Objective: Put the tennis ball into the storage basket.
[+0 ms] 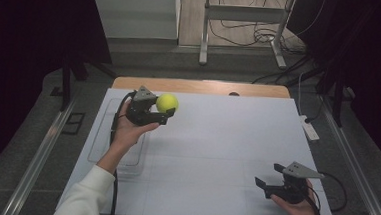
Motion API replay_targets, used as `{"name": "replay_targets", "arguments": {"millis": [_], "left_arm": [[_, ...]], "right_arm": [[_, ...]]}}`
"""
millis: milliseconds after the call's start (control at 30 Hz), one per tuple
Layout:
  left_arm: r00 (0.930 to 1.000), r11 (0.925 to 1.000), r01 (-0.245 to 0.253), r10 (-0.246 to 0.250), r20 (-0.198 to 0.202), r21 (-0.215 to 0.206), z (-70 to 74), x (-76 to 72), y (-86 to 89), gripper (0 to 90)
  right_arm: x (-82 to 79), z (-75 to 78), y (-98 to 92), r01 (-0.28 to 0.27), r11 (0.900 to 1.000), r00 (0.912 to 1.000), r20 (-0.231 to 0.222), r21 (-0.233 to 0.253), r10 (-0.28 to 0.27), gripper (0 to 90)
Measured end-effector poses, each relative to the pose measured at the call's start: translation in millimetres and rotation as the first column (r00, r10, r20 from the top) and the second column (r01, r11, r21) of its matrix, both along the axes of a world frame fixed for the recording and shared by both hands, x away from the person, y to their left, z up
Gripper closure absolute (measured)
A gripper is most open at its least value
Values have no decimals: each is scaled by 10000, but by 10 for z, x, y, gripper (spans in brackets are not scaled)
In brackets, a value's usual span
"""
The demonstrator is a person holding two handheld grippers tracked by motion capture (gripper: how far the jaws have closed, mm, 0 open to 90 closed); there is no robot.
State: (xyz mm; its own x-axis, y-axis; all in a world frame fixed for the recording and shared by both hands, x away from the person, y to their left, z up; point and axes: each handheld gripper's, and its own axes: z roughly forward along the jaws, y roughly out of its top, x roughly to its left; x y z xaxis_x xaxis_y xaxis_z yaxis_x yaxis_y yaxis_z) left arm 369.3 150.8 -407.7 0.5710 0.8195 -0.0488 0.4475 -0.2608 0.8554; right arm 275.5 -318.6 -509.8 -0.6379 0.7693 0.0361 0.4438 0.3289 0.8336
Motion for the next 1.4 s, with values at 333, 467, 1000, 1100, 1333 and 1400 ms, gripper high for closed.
{"name": "replay_targets", "arguments": {"millis": [333,467,1000,1100,1333,1400], "left_arm": [[9995,9995,-307,307,17,-30,15,25,90,277],[9991,9990,-433,433,-21,-59,8,49,126,277],[9944,9945,-1049,1049,-89,76,17,122,308,277],[9936,9935,-1131,1131,-71,118,23,132,338,277],[9902,9901,-1389,1391,-76,214,38,173,427,277],[9897,9894,-1425,1428,-99,275,40,180,440,277]], "right_arm": [[0,1,-1,4,10000,10000,4,-5,-4,98],[0,2,-1,4,10000,10000,10,-10,-4,98],[5,0,-4,16,10000,10000,27,-22,-16,98],[5,0,-2,20,10000,10000,9,-23,-20,98],[4,2,-2,24,10000,10000,17,-14,-24,98],[4,2,-3,28,10000,10000,22,-10,-28,98]]}}
